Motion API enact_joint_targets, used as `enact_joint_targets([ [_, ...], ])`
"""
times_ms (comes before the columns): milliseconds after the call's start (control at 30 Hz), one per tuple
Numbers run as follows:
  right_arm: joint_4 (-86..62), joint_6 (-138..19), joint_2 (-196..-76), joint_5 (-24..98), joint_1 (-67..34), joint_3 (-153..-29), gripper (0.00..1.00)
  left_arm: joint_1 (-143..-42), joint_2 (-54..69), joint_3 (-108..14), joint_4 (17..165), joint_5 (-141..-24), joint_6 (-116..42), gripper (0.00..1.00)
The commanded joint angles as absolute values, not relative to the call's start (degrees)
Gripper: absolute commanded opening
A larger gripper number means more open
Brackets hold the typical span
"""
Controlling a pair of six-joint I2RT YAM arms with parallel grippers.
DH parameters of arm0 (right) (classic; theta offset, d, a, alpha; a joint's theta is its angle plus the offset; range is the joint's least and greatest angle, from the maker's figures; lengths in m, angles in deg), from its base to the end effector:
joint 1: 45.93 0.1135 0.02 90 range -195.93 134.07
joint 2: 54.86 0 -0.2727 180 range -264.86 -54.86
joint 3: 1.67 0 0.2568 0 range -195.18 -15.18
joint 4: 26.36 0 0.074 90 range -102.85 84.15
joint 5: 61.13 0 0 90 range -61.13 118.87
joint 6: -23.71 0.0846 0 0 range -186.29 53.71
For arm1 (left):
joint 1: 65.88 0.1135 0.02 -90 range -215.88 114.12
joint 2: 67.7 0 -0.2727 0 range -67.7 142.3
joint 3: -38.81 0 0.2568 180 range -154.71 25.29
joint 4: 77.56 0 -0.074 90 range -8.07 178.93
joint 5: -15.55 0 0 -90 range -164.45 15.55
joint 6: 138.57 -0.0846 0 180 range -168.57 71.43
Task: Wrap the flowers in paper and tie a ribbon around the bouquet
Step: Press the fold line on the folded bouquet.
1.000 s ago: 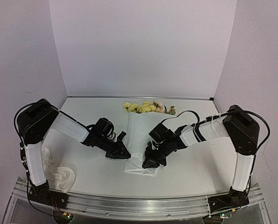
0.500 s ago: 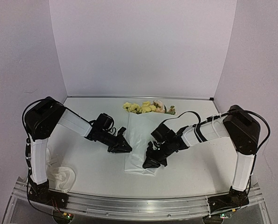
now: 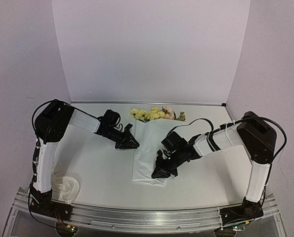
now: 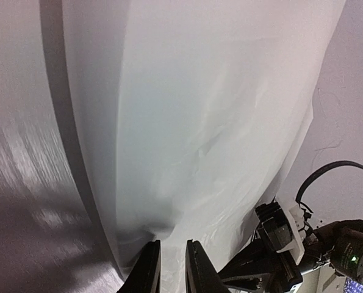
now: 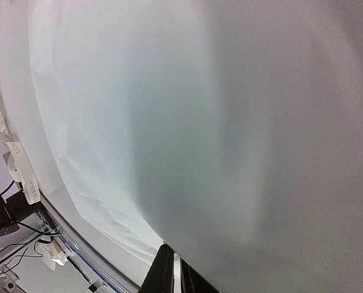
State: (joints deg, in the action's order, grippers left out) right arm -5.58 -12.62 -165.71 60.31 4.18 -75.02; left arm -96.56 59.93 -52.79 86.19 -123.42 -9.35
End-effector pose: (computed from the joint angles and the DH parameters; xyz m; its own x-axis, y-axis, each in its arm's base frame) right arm 0.2212 0.3334 0.0877 -0.9923 -0.1154 0.0460 -0.0525 0.7253 0.6864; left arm 0.3746 -0.2964 0.0760 -0.9898 0.1046 -0.0967 0.1369 0.5101 -0.8491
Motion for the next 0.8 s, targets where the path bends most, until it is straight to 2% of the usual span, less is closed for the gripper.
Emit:
enact_joint_targets([
  [0,1.49,-13.64,-166.12,57.44,3.82,-72.66,0.04,-94.6,62.76,-59.14,84.09,-123.84,-9.65,0.16],
  [300,1.48,-13.64,-166.04,57.55,3.82,-72.67,0.04,-89.24,73.03,-74.19,81.54,-124.4,-9.04,0.17],
  [500,1.44,-13.63,-166.16,57.38,3.83,-73.0,0.04,-87.03,81.0,-88.62,79.08,-125.22,-7.44,0.18],
  [767,1.47,-13.55,-166.7,57.1,3.82,-73.02,0.04,-84.86,85.95,-100.49,81.64,-126.0,-1.45,0.19],
])
